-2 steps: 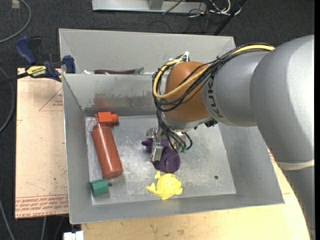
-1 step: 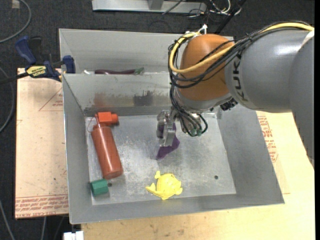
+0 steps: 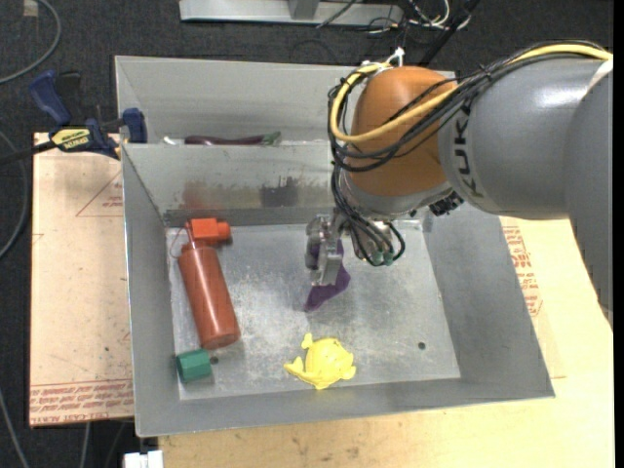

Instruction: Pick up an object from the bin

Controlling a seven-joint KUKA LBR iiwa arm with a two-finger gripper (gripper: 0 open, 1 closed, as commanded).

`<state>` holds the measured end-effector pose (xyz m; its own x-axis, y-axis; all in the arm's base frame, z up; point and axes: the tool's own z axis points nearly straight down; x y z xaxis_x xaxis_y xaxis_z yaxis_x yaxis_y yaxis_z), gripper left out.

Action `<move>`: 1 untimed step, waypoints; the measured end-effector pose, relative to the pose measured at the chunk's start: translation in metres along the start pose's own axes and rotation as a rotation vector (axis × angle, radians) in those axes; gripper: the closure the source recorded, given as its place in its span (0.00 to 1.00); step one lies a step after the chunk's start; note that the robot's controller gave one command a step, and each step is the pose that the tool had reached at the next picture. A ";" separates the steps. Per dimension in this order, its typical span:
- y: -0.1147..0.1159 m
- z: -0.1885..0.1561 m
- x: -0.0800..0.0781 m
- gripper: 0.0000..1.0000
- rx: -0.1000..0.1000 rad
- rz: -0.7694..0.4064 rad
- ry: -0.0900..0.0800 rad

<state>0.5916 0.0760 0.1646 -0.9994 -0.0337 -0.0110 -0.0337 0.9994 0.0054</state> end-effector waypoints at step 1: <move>-0.001 0.037 -0.006 1.00 -0.001 -0.035 -0.009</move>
Offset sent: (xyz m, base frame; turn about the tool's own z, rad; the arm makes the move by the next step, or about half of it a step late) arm 0.0215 -0.0384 -0.0946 -0.4090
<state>0.5979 0.0753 0.1281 -0.9975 -0.0683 -0.0200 -0.0684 0.9976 0.0056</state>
